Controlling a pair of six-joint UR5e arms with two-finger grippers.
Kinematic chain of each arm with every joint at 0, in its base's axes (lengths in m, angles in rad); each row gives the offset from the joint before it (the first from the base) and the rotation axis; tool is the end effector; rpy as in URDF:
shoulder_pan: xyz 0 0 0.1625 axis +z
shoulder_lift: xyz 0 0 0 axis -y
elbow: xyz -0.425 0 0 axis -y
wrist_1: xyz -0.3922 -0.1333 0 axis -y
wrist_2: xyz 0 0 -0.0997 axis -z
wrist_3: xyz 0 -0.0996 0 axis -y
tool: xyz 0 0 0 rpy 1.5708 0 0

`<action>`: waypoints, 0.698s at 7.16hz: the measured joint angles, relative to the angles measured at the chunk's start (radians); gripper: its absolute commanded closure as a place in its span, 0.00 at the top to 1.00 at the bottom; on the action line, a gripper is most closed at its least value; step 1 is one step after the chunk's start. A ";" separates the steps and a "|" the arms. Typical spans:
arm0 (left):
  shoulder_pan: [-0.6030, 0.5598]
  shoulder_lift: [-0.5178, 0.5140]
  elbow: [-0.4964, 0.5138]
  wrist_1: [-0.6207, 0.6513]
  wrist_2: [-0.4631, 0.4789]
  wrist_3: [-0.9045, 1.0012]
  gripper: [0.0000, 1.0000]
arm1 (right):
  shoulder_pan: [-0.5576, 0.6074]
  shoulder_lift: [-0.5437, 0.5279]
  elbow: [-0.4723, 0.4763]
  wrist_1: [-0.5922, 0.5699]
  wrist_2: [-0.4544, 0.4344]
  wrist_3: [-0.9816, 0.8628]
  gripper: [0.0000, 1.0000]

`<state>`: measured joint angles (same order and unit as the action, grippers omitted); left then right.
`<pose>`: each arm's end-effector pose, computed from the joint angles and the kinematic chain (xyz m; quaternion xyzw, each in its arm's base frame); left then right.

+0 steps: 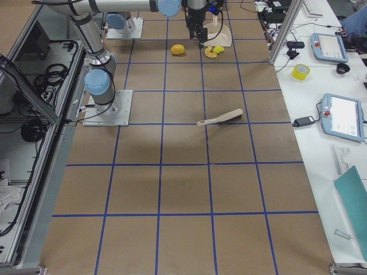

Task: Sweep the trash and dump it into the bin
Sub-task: 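Grasp the white dustpan handle with the left gripper while the right gripper approaches the brush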

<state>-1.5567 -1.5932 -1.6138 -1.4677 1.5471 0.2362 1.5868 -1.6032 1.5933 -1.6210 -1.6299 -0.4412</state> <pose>-0.1285 -0.5061 0.4660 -0.1110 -0.9936 0.0202 0.0094 0.1351 -0.4818 0.4979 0.2256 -0.9733 0.0231 0.0352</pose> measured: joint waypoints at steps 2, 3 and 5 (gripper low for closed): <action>0.068 -0.071 -0.005 0.039 0.000 0.261 1.00 | -0.005 0.003 0.002 -0.011 0.005 0.007 0.99; 0.090 -0.119 -0.008 0.093 -0.001 0.373 1.00 | -0.014 0.004 0.003 -0.014 0.015 0.019 0.99; 0.110 -0.229 -0.010 0.229 0.031 0.630 1.00 | -0.051 0.005 0.005 -0.018 0.057 0.065 1.00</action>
<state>-1.4463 -1.8223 -1.6242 -1.2387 1.5779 0.8657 1.5359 -1.5980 1.5986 -1.6395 -1.5732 -0.3758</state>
